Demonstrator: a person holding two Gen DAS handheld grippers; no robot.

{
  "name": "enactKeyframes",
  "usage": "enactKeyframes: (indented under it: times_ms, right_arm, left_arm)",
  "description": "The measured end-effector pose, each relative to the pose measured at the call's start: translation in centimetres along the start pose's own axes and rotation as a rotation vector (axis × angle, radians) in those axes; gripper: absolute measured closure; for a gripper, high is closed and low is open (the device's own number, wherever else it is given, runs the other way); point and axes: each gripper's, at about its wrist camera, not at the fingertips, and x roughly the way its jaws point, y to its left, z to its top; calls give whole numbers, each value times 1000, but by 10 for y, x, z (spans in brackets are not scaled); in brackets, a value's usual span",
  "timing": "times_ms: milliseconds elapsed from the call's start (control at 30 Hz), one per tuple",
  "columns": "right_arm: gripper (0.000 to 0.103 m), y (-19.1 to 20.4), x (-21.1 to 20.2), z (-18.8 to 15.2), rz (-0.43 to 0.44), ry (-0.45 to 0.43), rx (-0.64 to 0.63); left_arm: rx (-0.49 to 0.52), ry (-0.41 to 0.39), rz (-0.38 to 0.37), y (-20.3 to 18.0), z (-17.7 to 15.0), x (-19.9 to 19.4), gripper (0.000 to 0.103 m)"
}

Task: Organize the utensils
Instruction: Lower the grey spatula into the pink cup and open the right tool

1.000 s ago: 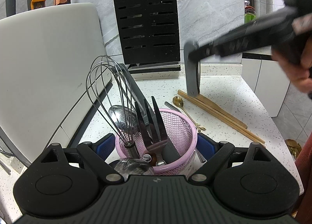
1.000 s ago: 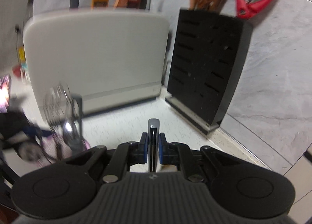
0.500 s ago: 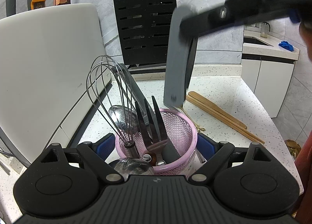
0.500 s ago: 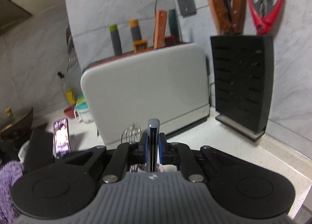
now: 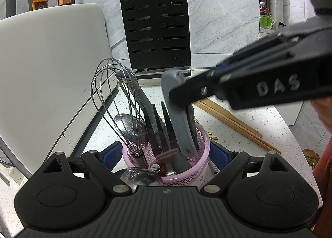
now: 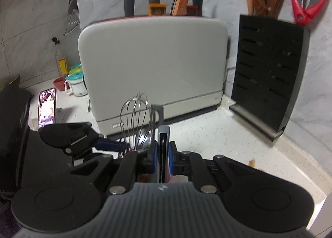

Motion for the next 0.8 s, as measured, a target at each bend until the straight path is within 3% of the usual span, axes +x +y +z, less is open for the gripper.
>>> enactKeyframes:
  times_ms: [333,533,800]
  right_arm:
    - [95,-2,10,-3,46,53,32]
    - [96,-9,31,-11,84,176,110]
    - [95,-4,38,-12,89,213,104]
  left_arm:
    - [1,0,1,0,0,0,0]
    - [2,-1,-7,-1,1,0,0]
    - [14,-5,-12,-3,0,2,0]
